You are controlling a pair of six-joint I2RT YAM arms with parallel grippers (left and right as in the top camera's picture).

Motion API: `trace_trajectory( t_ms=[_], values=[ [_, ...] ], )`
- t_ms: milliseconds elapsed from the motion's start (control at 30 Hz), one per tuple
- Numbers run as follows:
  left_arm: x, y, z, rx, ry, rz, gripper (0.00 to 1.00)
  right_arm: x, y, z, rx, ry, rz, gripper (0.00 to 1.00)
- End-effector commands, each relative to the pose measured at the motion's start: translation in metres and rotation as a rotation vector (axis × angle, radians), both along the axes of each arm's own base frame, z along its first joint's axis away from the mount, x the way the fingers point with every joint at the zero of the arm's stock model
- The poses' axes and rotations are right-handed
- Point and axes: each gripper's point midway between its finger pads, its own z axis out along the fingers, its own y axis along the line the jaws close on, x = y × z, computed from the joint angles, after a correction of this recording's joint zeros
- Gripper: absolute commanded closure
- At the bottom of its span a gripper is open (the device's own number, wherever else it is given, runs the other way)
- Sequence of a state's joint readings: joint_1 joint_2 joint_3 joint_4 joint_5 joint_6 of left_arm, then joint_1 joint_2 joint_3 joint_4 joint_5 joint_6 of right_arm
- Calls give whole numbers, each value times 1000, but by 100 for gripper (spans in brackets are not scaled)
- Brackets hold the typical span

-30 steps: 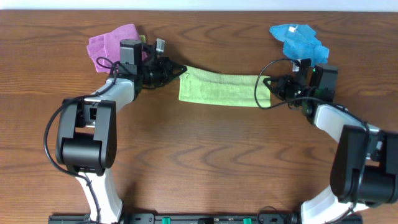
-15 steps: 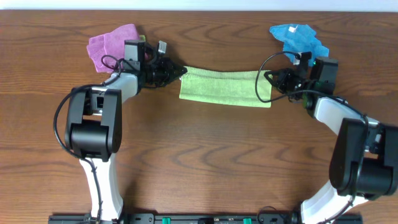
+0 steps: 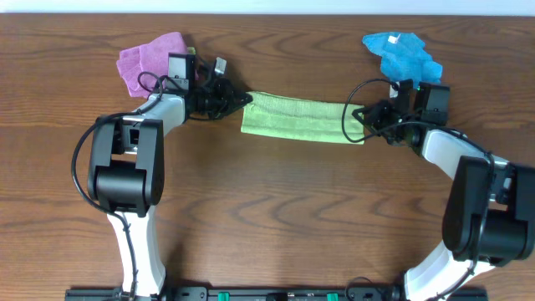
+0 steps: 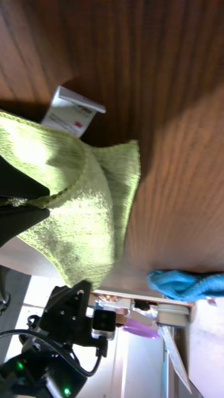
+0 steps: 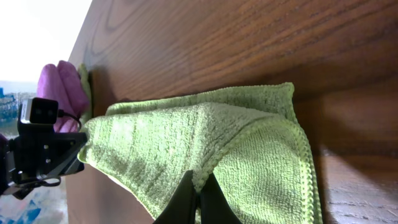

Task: Fold the cloth
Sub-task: 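Lower the folded edge onto the far edge and release both grippers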

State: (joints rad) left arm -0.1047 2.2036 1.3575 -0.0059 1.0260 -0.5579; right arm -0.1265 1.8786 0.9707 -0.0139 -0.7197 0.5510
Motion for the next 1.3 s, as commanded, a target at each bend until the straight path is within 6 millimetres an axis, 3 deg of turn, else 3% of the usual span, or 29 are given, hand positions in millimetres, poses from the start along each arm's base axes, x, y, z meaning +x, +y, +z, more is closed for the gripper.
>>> trace_trajectory(
  t_ms=[0, 367, 400, 433, 500, 533, 567, 733, 800, 1033, 1167, 1267],
  values=[
    [2, 1, 3, 1, -28, -24, 94, 4, 2, -1, -24, -13, 16, 99],
    [4, 4, -1, 30, -31, -7, 94, -2, -3, -11, -60, 26, 9, 98],
    [4, 4, -1, 30, -32, -7, 91, -2, -3, -11, -63, 25, 8, 91],
    [4, 4, -1, 30, -32, -7, 65, -2, -4, -11, -68, 27, 4, 72],
    [5, 4, -1, 30, -33, -5, 15, -1, -4, -11, -69, 23, 3, 52],
    [5, 5, -1, 29, -36, -5, 5, -1, -4, -11, -69, 22, 3, 42],
    [6, 5, 0, 29, -40, -5, 5, -1, -4, -11, -70, 20, 3, 30],
    [8, 6, 3, 19, -52, -6, 5, 2, -7, -9, -71, 8, -3, 7],
    [9, 5, 9, -4, -58, -17, 5, 3, -11, -8, -70, 4, -12, 3],
    [12, 11, 57, -120, -126, -78, 5, 15, -13, 27, 23, -55, 35, 9],
    [-5, 11, 75, -41, -193, -128, 5, 3, -16, 35, -51, -23, 84, 12],
    [-28, 11, 90, 68, -237, -178, 5, -11, -25, 45, -148, 1, 83, 26]
  ],
)
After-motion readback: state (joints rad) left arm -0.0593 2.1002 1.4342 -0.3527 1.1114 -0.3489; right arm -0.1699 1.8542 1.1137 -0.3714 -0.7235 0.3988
